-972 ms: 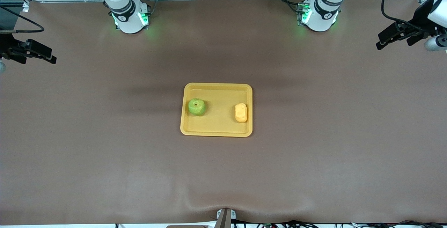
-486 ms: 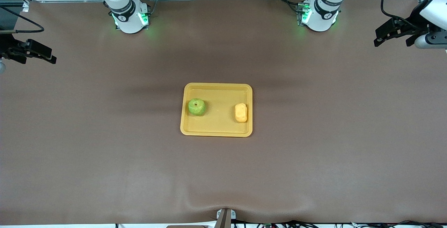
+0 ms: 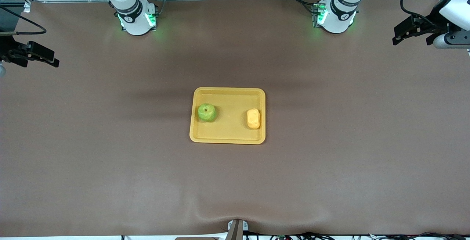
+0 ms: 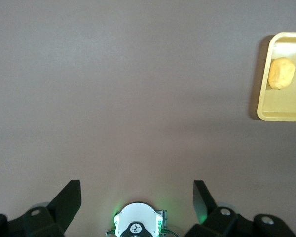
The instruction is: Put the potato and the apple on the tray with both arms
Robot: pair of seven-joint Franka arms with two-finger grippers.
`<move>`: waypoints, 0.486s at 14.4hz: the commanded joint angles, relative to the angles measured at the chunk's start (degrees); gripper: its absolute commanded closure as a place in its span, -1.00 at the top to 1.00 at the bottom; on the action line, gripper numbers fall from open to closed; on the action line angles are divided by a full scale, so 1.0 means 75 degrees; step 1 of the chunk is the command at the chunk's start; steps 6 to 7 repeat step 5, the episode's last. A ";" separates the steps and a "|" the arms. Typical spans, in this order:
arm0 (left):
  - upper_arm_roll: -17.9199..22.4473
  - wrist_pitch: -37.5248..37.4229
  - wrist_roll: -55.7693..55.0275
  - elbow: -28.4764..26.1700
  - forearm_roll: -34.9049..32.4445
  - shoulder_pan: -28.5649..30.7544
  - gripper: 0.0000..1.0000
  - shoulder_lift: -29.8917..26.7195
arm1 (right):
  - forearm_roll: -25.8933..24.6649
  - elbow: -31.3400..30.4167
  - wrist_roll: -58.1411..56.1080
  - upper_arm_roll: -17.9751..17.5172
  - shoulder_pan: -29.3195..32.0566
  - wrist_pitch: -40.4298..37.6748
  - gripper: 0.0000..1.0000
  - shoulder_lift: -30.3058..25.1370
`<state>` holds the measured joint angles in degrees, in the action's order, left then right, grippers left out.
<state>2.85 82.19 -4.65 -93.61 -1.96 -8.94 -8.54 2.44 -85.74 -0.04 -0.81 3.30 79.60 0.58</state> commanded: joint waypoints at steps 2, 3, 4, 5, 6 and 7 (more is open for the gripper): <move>0.0007 -0.0213 0.0117 0.0422 -0.0149 0.0020 1.00 0.0190 | -0.0055 0.0030 0.0088 -0.0044 0.0088 -0.0066 1.00 0.0004; 0.0019 -0.0213 0.0128 0.0504 -0.0149 0.0020 1.00 0.0248 | -0.0055 0.0030 0.0088 -0.0056 0.0076 -0.0066 1.00 0.0004; 0.0031 -0.0224 0.0140 0.0586 -0.0149 0.0020 1.00 0.0260 | -0.0055 0.0030 0.0088 -0.0044 0.0076 -0.0066 1.00 0.0004; 0.0031 -0.0236 0.0140 0.0599 -0.0149 0.0032 1.00 0.0260 | -0.0055 0.0030 0.0088 -0.0056 0.0076 -0.0066 1.00 0.0004; 0.0031 -0.0236 0.0140 0.0599 -0.0149 0.0032 1.00 0.0260 | -0.0055 0.0030 0.0088 -0.0056 0.0076 -0.0066 1.00 0.0004; 0.0031 -0.0236 0.0140 0.0599 -0.0149 0.0032 1.00 0.0260 | -0.0055 0.0030 0.0088 -0.0056 0.0076 -0.0066 1.00 0.0004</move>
